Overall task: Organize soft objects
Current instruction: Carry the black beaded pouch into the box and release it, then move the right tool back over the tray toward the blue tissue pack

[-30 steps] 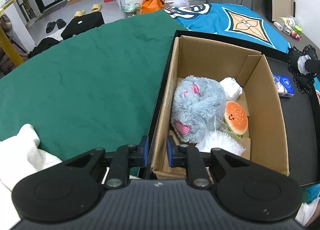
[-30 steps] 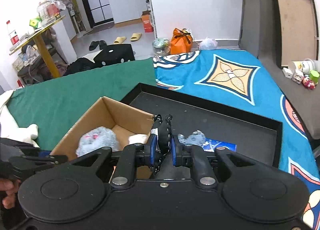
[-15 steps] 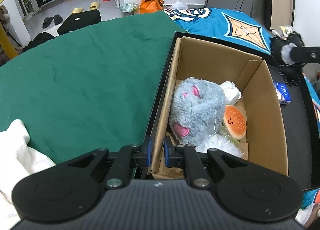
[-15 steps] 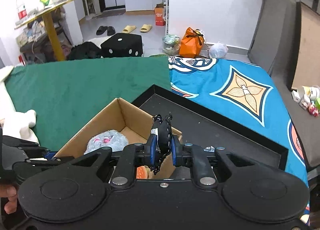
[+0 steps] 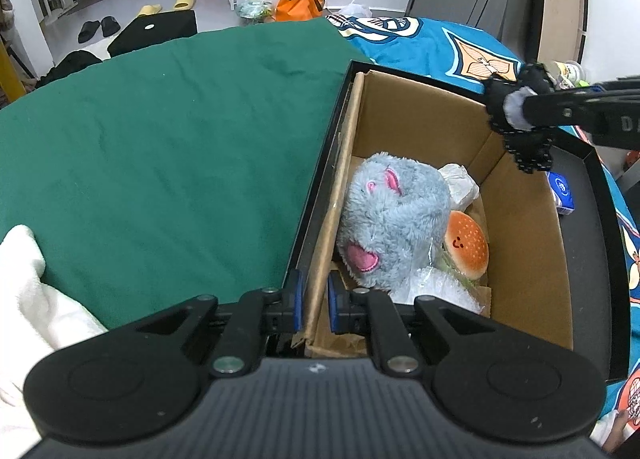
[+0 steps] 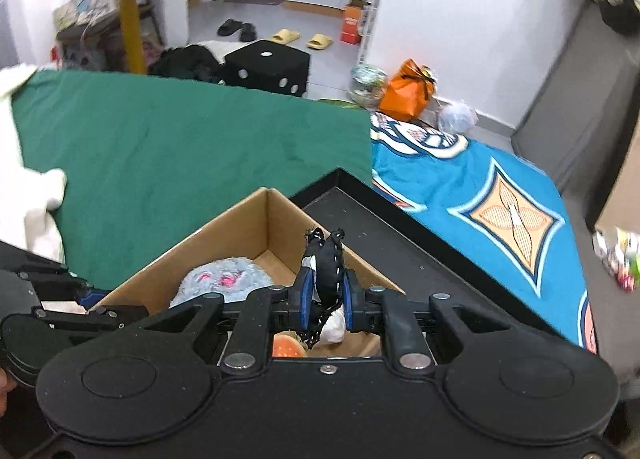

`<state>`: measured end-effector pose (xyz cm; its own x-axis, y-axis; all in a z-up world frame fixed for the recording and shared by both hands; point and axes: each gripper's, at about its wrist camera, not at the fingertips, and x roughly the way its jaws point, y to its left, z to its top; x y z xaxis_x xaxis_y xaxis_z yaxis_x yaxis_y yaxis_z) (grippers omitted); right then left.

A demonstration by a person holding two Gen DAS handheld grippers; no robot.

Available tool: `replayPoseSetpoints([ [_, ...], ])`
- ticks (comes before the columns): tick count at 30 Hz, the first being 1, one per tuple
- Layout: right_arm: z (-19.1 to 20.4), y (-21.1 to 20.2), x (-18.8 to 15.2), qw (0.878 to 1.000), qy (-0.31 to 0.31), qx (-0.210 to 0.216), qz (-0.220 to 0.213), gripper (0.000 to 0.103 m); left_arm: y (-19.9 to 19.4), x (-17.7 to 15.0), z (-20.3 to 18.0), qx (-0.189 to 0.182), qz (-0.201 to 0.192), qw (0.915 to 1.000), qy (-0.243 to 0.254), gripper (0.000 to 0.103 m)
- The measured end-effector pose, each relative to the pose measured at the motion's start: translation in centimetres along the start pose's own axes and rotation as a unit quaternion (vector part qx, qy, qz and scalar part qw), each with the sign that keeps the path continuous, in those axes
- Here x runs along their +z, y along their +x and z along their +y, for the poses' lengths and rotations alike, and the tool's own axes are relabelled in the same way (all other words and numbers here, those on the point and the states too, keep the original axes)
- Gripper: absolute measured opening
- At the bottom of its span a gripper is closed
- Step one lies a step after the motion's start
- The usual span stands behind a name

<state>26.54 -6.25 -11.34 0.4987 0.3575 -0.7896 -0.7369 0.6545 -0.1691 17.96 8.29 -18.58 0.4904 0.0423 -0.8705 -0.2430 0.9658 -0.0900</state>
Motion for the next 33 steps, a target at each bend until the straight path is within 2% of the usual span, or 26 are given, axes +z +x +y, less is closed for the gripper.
replayPoseSetpoints([
  [10,3.3,0.8,1.9,0.993,-0.121,0.000,-0.009,0.016,0.0,-0.1,0.5,-0.012,-0.001,0.9999,-0.009,0.012],
  [14,4.1,1.3,2.4,0.990,-0.140,0.000,-0.007,0.019,0.0,-0.1,0.8,-0.017,-0.001,0.9998,-0.014,0.012],
  [15,4.3,1.4,2.5,0.990,-0.144,-0.003,-0.009,0.023,0.0,-0.1,0.8,-0.019,-0.001,0.9997,-0.015,0.012],
  [17,4.6,1.5,2.5,0.987,-0.157,-0.018,-0.015,0.046,0.0,-0.1,0.9,-0.021,-0.001,0.9997,-0.016,0.012],
  [18,4.8,1.4,2.3,0.986,-0.162,-0.027,-0.021,0.062,0.0,-0.1,0.9,-0.021,-0.001,0.9996,-0.017,0.012],
  [19,4.8,1.3,2.2,0.986,-0.163,-0.033,-0.028,0.065,0.0,-0.1,0.9,-0.022,-0.001,0.9996,-0.017,0.012],
  [29,2.3,-0.2,-0.2,0.995,-0.097,-0.018,-0.010,0.065,0.3,-0.1,1.1,-0.024,0.002,0.9995,-0.018,0.012],
  [33,1.3,-1.0,-1.4,0.997,-0.070,-0.018,-0.007,0.070,0.3,0.0,0.9,-0.020,0.005,0.9997,-0.014,0.013],
])
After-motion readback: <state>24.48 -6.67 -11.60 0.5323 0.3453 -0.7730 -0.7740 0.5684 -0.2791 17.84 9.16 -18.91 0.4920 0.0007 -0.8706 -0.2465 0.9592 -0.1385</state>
